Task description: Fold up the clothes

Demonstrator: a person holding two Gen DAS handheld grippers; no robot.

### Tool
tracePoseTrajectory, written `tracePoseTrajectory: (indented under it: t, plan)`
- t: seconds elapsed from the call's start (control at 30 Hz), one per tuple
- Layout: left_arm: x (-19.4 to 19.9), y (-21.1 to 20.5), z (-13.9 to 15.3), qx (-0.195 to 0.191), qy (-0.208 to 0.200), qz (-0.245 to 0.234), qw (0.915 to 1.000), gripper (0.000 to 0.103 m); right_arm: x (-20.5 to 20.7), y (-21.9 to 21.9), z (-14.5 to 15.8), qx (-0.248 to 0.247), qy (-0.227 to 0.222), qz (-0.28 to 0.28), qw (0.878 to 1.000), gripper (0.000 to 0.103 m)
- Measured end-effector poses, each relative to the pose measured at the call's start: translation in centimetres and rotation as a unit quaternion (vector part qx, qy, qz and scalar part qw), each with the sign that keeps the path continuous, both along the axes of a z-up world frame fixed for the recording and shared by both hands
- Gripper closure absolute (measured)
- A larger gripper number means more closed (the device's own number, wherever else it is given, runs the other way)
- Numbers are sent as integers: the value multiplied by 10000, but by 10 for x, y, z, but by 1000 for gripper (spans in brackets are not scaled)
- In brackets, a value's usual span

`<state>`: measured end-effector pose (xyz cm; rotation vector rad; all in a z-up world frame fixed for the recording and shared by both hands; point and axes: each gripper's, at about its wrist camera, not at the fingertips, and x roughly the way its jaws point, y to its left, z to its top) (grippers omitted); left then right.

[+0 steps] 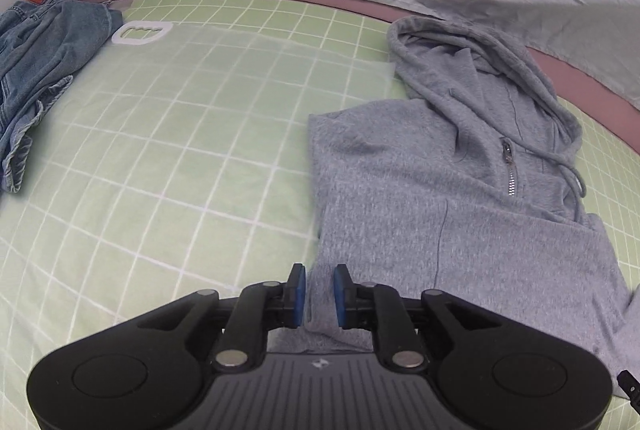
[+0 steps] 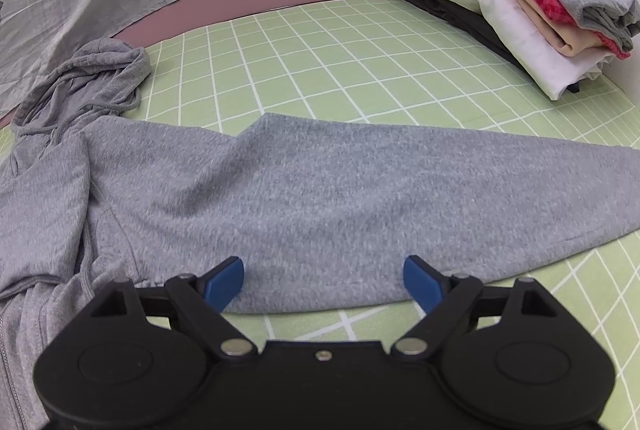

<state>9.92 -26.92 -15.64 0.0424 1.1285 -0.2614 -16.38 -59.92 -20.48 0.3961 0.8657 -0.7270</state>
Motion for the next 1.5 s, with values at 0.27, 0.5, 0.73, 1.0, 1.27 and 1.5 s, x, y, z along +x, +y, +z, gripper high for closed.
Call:
tracePoseTrajectory:
  t: [0.27,0.5,0.73,1.0,1.27,1.5]
  plan:
    - [-16,-10,1,213,-80,-123,9997,44,-5,-11,3,44,-144,93,9998,13]
    - [-27,-15,-13,389,34,31,9992,39,-33,-53,1,-283,-65,-465,9985,13]
    - [-30,-17,-18,539,-42,235,9983,29,-71,-111,-2,-562,-50,-1129,9920,12]
    - [-31,-20,-19,775,-105,235,9967,19,-107,-180,-5,-1060,12,-2174,9703,12]
    - [-31,-24,-20,966,-125,331,9947,14,-140,-227,-13,-1328,11,-2728,9529,8]
    - [-31,-24,-20,1033,-89,376,9939,11,-167,-250,-21,-1177,-312,-3070,9439,0]
